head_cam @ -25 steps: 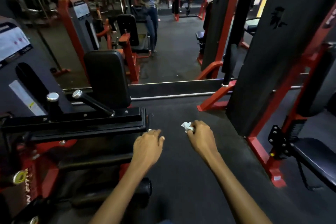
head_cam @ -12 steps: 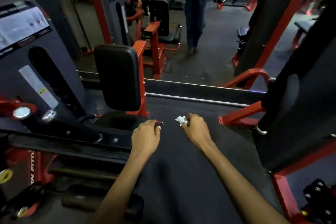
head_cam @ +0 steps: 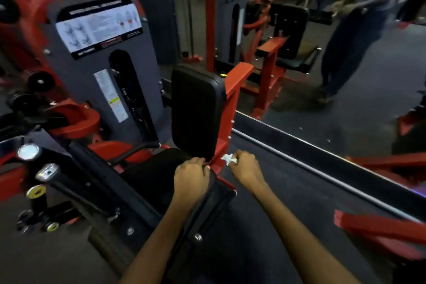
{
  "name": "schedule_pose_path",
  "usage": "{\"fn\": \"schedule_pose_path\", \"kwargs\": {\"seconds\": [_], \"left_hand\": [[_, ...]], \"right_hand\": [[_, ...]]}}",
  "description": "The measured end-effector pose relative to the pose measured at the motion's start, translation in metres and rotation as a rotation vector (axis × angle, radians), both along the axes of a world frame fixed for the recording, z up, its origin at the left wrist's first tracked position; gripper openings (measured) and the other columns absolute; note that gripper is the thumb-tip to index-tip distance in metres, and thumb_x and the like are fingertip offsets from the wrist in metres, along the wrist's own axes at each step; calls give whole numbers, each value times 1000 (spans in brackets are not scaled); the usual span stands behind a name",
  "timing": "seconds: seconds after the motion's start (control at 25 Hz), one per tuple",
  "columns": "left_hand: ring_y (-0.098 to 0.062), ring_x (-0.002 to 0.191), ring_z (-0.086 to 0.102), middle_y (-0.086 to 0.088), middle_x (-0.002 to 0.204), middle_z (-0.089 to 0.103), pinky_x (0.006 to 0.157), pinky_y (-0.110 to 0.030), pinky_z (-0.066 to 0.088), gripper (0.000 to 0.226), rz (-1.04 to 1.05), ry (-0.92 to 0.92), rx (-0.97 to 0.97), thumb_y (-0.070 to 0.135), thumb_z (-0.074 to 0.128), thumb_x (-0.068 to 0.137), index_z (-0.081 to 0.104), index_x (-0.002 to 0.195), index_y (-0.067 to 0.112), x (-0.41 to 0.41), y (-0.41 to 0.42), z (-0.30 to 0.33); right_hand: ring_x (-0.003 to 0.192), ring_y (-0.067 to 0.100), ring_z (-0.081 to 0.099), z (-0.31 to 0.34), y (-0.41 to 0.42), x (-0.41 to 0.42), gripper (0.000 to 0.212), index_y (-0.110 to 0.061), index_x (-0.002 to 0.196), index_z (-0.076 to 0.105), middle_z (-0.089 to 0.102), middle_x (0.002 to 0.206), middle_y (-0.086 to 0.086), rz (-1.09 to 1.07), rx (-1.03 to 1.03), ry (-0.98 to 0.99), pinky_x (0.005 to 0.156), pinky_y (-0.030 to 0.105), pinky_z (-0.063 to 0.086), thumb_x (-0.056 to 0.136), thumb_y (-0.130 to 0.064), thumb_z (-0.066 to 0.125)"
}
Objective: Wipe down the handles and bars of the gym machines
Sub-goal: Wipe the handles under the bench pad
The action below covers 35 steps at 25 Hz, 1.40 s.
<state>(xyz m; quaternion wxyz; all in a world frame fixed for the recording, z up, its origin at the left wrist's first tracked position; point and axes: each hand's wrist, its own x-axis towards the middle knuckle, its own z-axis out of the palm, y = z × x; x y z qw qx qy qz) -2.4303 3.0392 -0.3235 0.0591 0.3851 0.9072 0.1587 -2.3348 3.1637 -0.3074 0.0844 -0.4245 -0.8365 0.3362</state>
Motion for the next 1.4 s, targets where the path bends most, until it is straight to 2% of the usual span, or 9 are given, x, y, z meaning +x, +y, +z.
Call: {"fn": "schedule_pose_path", "kwargs": {"seconds": [0.2, 0.4, 0.6, 0.72, 0.84, 1.04, 1.2, 1.28, 1.4], "left_hand": [[-23, 117, 54, -2, 128, 60, 101, -35, 35, 36, 247, -27, -6, 31, 46, 97, 58, 128, 17, -53, 48, -21], [-24, 122, 51, -3, 133, 58, 108, -38, 31, 39, 497, -158, -51, 32, 43, 99, 54, 133, 17, -117, 85, -72], [-25, 129, 45, -6, 139, 51, 112, -39, 26, 43, 777, -279, -119, 31, 42, 99, 46, 138, 14, -180, 93, -124], [-24, 135, 38, -8, 145, 45, 114, -37, 21, 48, 942, -356, -99, 29, 43, 98, 39, 143, 10, -220, 93, -164], [-24, 140, 31, -9, 150, 39, 116, -37, 14, 52, 1029, -360, -40, 26, 44, 98, 35, 145, 8, -262, 90, -204], [-23, 147, 14, -10, 158, 22, 118, -38, 5, 58, 1125, -285, -186, 28, 40, 99, 23, 150, 7, -327, 45, -302], [-26, 149, -6, -10, 162, -3, 118, -41, -6, 64, 1277, -212, -293, 37, 30, 101, 6, 154, 8, -345, 9, -382], [-28, 149, 0, -13, 161, 2, 119, -43, -4, 66, 1327, -146, -326, 44, 19, 99, 10, 153, 6, -341, 3, -411], [-30, 147, 15, -16, 158, 19, 117, -44, 2, 67, 1352, 16, -336, 42, 24, 96, 24, 150, 2, -335, 4, -436]], "right_hand": [[86, 33, 63, -31, 50, -89, 17, 1, 88, 62, 67, 91, 18, 253, -28, 42, 71, 35, 47, 86, -15, 56], [94, 33, 62, -79, 85, -192, 21, 1, 97, 63, 66, 100, 18, 455, -58, -47, 80, 38, 50, 89, -17, 57], [102, 35, 59, -119, 95, -281, 24, 0, 106, 63, 63, 109, 20, 637, -49, -132, 85, 39, 47, 89, -14, 55], [105, 34, 58, -153, 86, -337, 25, 2, 108, 63, 62, 112, 20, 680, -111, -113, 87, 34, 43, 86, -6, 54], [106, 34, 58, -195, 64, -387, 26, -3, 109, 65, 63, 114, 19, 710, -116, -144, 87, 34, 43, 87, -12, 55], [111, 33, 55, -281, 41, -468, 27, -7, 114, 63, 61, 119, 17, 719, -141, -181, 89, 33, 40, 90, -13, 53], [118, 29, 49, -340, 23, -514, 28, -4, 116, 61, 55, 125, 14, 794, -94, -15, 95, 27, 31, 89, -5, 53], [109, 28, 51, -357, 6, -532, 32, -8, 114, 65, 55, 116, 14, 825, -80, 132, 94, 24, 34, 87, 1, 50], [107, 21, 51, -371, -35, -576, 30, -1, 112, 63, 54, 114, 13, 908, -175, 312, 88, 11, 34, 90, 6, 44]]}}
